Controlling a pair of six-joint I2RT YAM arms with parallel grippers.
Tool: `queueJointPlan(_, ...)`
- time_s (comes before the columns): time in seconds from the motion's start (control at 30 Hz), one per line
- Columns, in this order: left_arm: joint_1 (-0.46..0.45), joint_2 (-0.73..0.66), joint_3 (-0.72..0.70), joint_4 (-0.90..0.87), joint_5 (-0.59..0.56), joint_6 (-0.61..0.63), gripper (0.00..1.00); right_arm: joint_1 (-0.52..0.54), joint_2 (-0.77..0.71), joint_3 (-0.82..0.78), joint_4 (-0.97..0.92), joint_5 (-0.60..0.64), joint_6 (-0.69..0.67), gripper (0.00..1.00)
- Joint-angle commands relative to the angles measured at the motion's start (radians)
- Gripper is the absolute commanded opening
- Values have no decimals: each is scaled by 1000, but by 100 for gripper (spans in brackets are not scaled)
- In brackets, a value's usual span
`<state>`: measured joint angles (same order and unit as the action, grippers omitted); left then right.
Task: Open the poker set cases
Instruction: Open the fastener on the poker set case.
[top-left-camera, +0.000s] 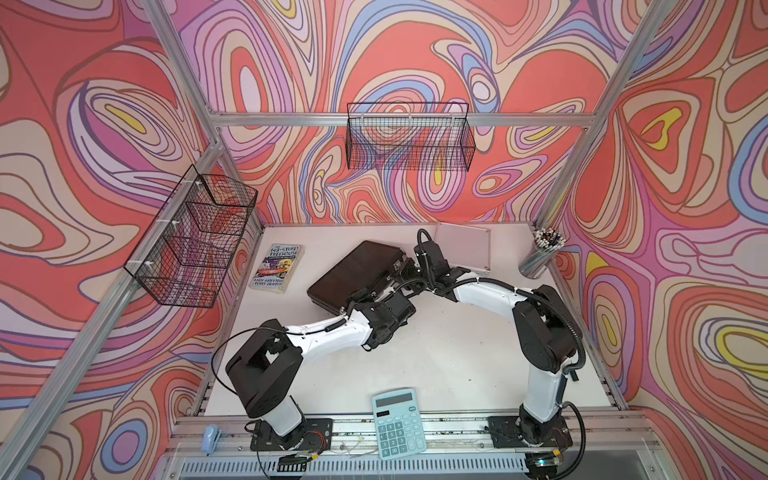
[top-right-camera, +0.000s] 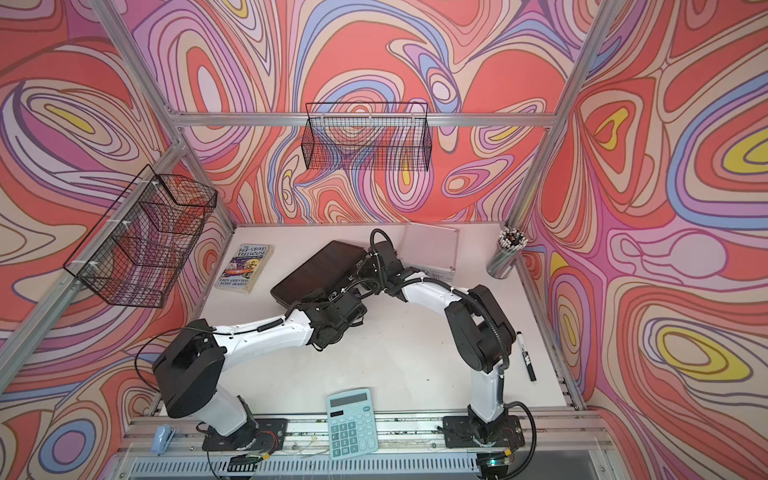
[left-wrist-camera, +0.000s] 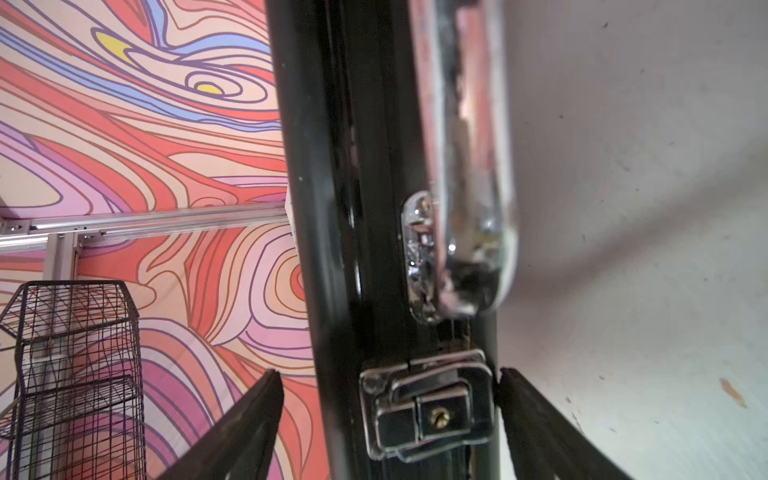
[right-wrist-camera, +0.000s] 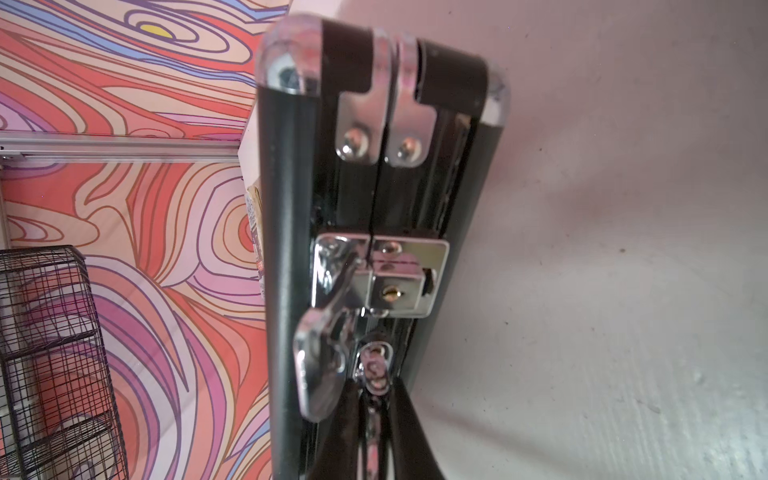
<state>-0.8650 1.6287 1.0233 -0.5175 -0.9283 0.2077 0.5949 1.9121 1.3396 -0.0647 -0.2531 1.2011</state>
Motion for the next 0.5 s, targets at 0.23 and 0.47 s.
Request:
queueJointPlan(0.23, -13, 77, 148, -70, -68, -120, 81, 4, 8, 63, 73, -50, -46, 0)
queueJointPlan(0.47, -12, 108, 153, -54, -66, -134, 80, 3, -2, 76, 14, -33, -75, 0)
